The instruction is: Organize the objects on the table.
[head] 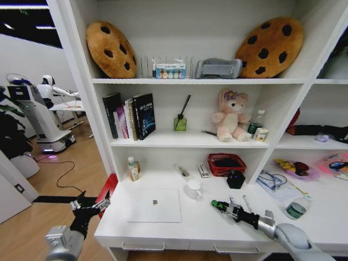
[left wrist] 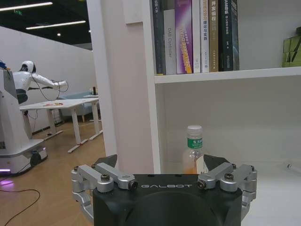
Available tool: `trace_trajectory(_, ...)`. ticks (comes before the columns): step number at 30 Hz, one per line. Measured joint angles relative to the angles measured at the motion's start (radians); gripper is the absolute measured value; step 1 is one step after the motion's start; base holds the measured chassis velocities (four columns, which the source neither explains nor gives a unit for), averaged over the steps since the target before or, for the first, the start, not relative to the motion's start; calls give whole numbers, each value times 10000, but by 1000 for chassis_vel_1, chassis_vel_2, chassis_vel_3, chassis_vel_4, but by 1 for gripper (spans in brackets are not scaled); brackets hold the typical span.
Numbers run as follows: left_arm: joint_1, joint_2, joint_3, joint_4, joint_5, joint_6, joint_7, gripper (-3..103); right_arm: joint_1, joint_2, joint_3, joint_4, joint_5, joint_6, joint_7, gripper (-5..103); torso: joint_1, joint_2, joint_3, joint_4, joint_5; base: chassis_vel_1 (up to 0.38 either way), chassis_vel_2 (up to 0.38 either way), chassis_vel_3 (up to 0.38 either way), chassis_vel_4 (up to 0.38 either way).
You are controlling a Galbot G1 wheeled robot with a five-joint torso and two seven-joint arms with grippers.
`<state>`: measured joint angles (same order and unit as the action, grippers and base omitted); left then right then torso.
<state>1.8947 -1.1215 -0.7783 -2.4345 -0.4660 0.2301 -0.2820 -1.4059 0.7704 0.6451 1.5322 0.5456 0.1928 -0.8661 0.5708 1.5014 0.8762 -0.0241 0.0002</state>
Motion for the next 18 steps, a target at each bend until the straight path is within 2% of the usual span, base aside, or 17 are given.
trace_trajectory(3, -1, 1, 0, 0, -1, -1, 2, 100, 314, -937, 469, 1615, 828, -279, 768, 33, -1, 1, 0, 2, -4, 0, 0, 0, 0)
trace_trajectory(4, -1, 1, 0, 0, -1, -1, 2, 100, 314, -937, 469, 1615, 828, -279, 768, 33, -1, 1, 0, 2, -4, 0, 0, 0, 0)
trace_trajectory(6, 0, 1, 0, 2, -1, -1, 2, 100, 1331, -1900, 374, 2420, 2013, -804, 1171, 33, 0, 1, 0, 4, -7, 0, 0, 0, 0)
trace_trajectory(7, 0, 1, 0, 2, -1, -1, 2, 100, 1331, -1900, 374, 2420, 2013, -804, 1171, 33, 0, 1, 0, 4, -7, 0, 0, 0, 0)
trace_trajectory(9, 0, 1, 0, 1, -1, -1, 1, 100, 2616, -2487, -185, 2448, 2812, -1346, 1337, 33, -1, 1, 0, 3, -8, 0, 0, 0, 0)
trace_trajectory(10, 0, 1, 0, 1, -1, -1, 1, 100, 2616, -2487, -185, 2448, 2812, -1346, 1337, 33, -1, 1, 0, 3, -8, 0, 0, 0, 0)
trace_trajectory(11, 0, 0, 0, 1, 0, -1, 0, 100, 3587, -2730, -796, 2233, 3179, -1563, 1401, 33, 0, 0, 0, 4, -9, 0, 0, 0, 0)
trace_trajectory(12, 0, 1, 0, 1, -1, -1, -1, 100, 5228, -2981, -2097, 1671, 3548, -1801, 1462, 33, 0, 0, 0, -1, -2, 0, 0, 0, 0)
trace_trajectory(14, -1, 1, 1, 1, -1, -1, 3, 100, 7731, -3096, -4246, 649, 3893, -2062, 1343, 33, 0, 0, 1, 4, -3, 0, 0, 0, 0)
trace_trajectory(15, -1, 1, 1, 1, -1, -1, 3, 100, 7731, -3096, -4246, 649, 3893, -2062, 1343, 33, 0, 0, 1, 4, -3, 0, 0, 0, 0)
trace_trajectory(16, 0, 2, 0, 2, -1, -1, 2, 100, 8979, -3030, -5393, 74, 4041, -2227, 1174, 33, 0, -1, 2, 4, -3, 0, 0, 0, 0)
trace_trajectory(17, 0, 1, 1, 1, -1, -2, 1, 100, 9773, -2931, -6045, -262, 4134, -2332, 1074, 33, 1, -1, 2, 3, -1, 0, 0, 0, 0)
trace_trajectory(18, 0, 1, 1, 1, -1, -2, 1, 100, 9773, -2931, -6045, -262, 4134, -2332, 1074, 33, 1, -1, 2, 3, -1, 0, 0, 0, 0)
